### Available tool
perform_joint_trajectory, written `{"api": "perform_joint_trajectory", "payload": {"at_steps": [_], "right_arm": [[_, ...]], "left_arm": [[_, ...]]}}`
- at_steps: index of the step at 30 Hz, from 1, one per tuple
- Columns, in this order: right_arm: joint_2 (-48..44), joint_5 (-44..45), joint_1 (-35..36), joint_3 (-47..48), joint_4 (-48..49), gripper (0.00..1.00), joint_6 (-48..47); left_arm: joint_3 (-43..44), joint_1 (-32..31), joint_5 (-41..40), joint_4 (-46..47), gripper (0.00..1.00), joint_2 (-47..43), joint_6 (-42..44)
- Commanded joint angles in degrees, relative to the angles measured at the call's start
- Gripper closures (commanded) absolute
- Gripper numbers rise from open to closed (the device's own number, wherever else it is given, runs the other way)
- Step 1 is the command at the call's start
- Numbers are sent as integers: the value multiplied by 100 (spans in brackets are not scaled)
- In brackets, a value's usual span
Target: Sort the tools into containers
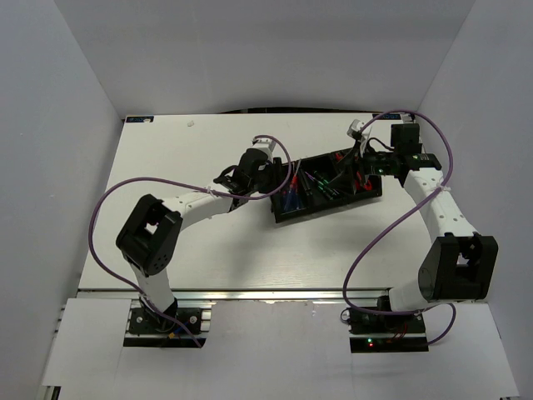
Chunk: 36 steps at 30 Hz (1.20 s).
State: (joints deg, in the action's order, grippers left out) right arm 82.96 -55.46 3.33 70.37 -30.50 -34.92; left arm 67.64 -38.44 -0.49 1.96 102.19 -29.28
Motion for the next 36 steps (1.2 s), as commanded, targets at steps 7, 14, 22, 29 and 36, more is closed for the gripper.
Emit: {"api": "perform_joint_trajectory", "payload": {"at_steps": [7,14,22,29,36], "right_arm": [[-96,18,-34,65,-140,11,-112],[-25,255,-34,450,-544,11,-489],[291,1054,-34,1470,-1028,11,-631],[-182,1800,-43,1340,-45,11,219],[-350,2083,-52,1339,343,11,960]], "left_arm": [[154,-32,-30,103,42,-577,141],[-461,-32,374,445,25,-1824,888],[-1217,-24,-161,-19,2,-3705,1099],[-1639,-24,-513,-424,2,-4910,968],[-1745,-24,-443,-644,2,-5332,757]]}}
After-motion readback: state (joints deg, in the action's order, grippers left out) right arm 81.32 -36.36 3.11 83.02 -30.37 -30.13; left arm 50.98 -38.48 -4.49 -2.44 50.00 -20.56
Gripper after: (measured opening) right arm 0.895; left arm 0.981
